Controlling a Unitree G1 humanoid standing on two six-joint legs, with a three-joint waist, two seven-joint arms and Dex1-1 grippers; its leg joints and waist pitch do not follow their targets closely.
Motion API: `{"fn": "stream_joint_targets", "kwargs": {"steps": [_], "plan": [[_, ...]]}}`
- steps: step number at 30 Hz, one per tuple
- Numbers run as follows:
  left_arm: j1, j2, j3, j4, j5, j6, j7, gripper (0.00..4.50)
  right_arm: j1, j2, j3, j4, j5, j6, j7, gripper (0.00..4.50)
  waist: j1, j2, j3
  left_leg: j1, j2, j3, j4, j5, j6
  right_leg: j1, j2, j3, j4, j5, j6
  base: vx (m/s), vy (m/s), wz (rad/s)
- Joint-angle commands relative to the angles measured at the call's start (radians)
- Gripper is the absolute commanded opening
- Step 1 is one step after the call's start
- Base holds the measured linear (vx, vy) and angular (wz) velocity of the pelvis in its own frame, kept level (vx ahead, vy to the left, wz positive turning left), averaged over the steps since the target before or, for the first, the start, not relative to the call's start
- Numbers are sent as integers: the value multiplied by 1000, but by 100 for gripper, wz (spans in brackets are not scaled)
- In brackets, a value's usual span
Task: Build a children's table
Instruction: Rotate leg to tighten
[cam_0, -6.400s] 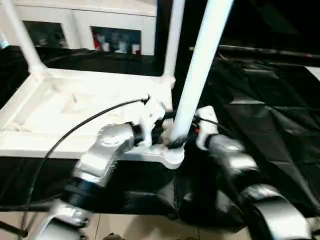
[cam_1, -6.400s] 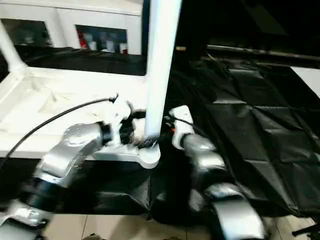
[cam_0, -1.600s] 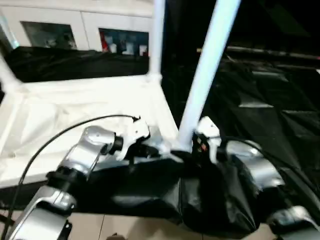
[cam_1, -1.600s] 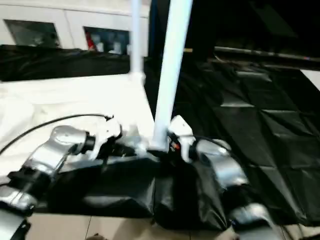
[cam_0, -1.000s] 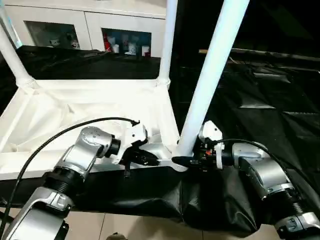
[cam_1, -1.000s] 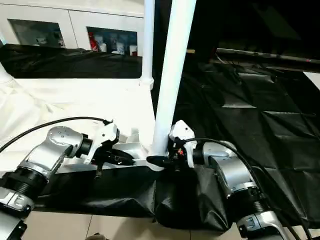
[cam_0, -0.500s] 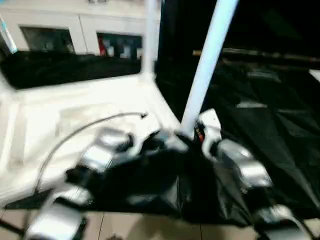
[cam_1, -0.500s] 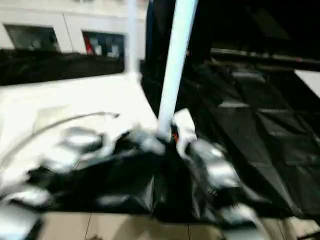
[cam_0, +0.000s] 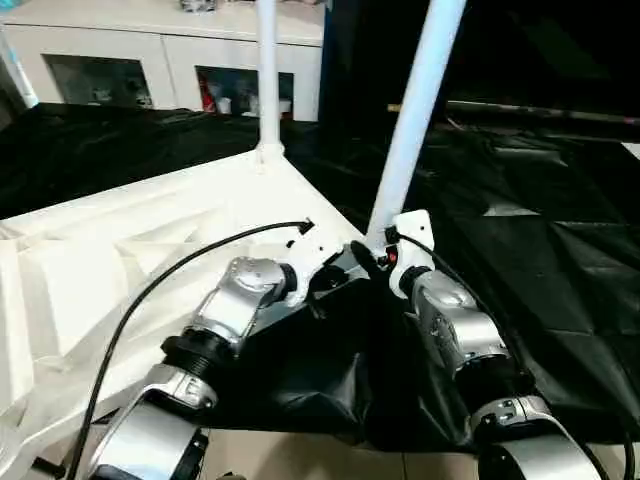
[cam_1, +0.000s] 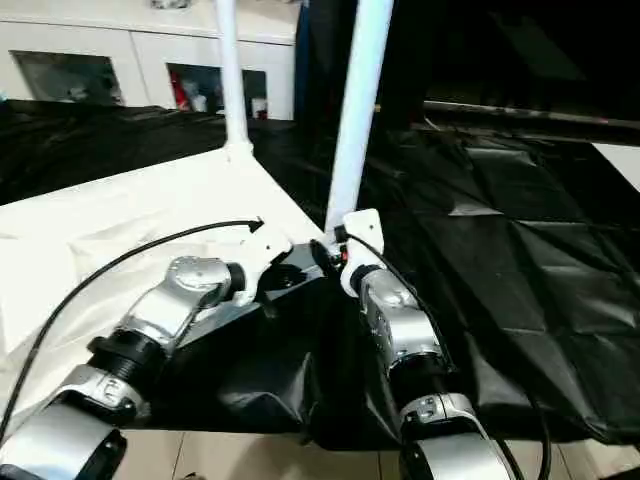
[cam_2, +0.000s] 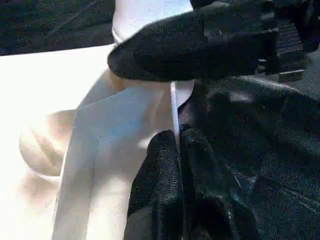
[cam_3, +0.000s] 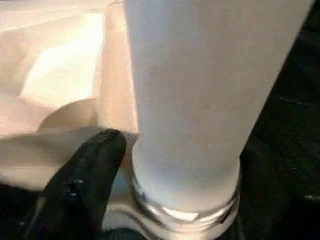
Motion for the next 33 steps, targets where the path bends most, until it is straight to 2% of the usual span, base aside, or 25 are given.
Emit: {"fn": "stream_joint_targets", "kwargs": {"steps": [1, 6, 8, 11, 13, 16, 21, 23, 27, 28, 33], "plan": [[16, 11, -27, -17, -23, -44, -74, 0, 22, -2, 91, -23, 21, 16, 154, 369, 6, -8, -52, -8, 16, -2, -72, -233, 23, 48, -60, 41, -88, -332, -123, 0, 0, 0], [31, 90, -39, -47, -53, -52, -247, 0, 63, -111, 127, -130, 47, 11, 378, 369, 5, -7, -51, -8, 18, 0, -71, -213, 34, 48, -58, 42, -83, -286, -151, 0, 0, 0], [43, 127, -41, -73, -86, -76, -349, 0, 103, -187, 180, -214, 62, 19, 529, 369, 6, -4, -51, -8, 22, 0, -72, -211, 41, 50, -58, 43, -79, -251, -167, 0, 0, 0], [49, 156, -46, -91, -112, -72, -429, 0, 128, -241, 206, -270, 73, 34, 624, 369, 8, -6, -53, -4, 22, 1, -68, -186, 50, 53, -55, 43, -70, -182, -192, 0, 0, 0], [55, 192, -66, -113, -121, -40, -503, 0, 138, -278, 214, -302, 78, 44, 673, 369, 7, -5, -53, -3, 25, 4, -66, -164, 60, 50, -55, 44, -62, -112, -227, 0, 0, 0], [61, 216, -75, -131, -134, -26, -561, 0, 143, -304, 215, -321, 79, 44, 703, 369, 12, -6, -53, 0, 24, 6, -64, -156, 62, 51, -57, 44, -60, -94, -248, 0, 0, 0], [60, 220, -69, -134, -143, -32, -584, 0, 146, -314, 210, -340, 99, 77, 729, 369, 20, -6, -50, 1, 24, 5, -67, -190, 42, 52, -59, 44, -66, -172, -226, 0, 0, 0], [58, 220, -65, -132, -144, -36, -583, 0, 149, -318, 216, -348, 99, 85, 736, 355, 21, -5, -51, 2, 25, 4, -67, -191, 37, 52, -59, 45, -66, -175, -224, 0, 0, 0], [53, 217, -62, -130, -146, -41, -575, 0, 153, -308, 217, -344, 93, 86, 724, 325, 22, -7, -53, 1, 23, 5, -64, -161, 38, 53, -56, 44, -60, -118, -233, 0, 0, 0], [53, 216, -62, -131, -146, -41, -575, 0, 153, -307, 216, -344, 95, 87, 722, 307, 22, -8, -53, 0, 23, 5, -64, -161, 38, 54, -57, 44, -60, -120, -232, 0, 0, 0], [53, 212, -55, -121, -138, -54, -549, 0, 152, -291, 208, -329, 93, 93, 698, 280, 23, -7, -53, 0, 23, 5, -65, -167, 35, 54, -58, 44, -62, -140, -226, 0, 0, 0]]}}
